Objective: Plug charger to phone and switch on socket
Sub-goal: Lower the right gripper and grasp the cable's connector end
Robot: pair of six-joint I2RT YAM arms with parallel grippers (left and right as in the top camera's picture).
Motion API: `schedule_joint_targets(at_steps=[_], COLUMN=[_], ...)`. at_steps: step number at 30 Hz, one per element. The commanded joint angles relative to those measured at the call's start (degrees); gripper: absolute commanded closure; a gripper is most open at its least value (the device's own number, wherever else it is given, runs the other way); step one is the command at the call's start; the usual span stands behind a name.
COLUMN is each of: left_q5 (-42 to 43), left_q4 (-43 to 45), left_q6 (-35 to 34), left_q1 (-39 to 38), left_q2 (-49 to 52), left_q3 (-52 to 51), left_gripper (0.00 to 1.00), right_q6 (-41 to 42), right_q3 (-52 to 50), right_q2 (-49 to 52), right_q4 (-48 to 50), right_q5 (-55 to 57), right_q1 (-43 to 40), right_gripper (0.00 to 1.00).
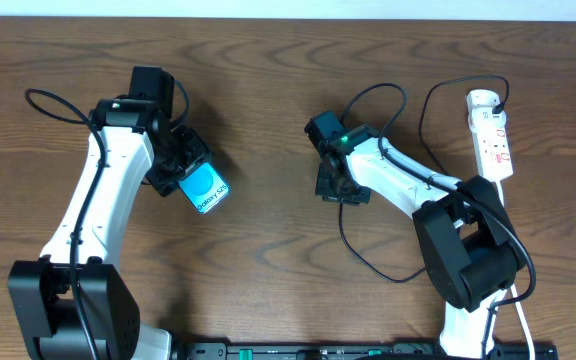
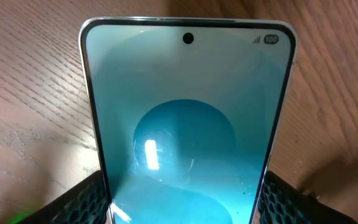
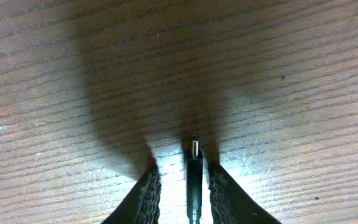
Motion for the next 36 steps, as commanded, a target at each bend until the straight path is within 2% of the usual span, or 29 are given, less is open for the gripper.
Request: schedule_joint_targets(at_steps=[1, 16, 32, 36], left_q5=[-0.8, -0.8, -0.8, -0.8], left_q4=[-0.2, -0.4, -0.4, -0.4], left_q6=[0.6, 0.8, 0.8, 0.8], left_q1=[-0.2, -0.2, -0.2, -0.2], left_q2=[-0.1, -0.1, -0.1, -0.1], left_q3=[0.2, 0.2, 0.2, 0.2], left_gripper=[0.93, 0.93, 0.93, 0.93], right_q6=[0.1, 0.1, -0.2, -5.4], right_q3=[-0.5, -0.5, -0.3, 1.1], right_q2=[0.3, 0.3, 0.3, 0.2], right_q4=[0.0, 0.0, -0.3, -0.3], right_q5=[1.3, 1.3, 0.3, -4.8], right_q1=[0.2, 0.2, 0.1, -0.8], right_gripper=[0.78, 0.99, 0.99, 0.99])
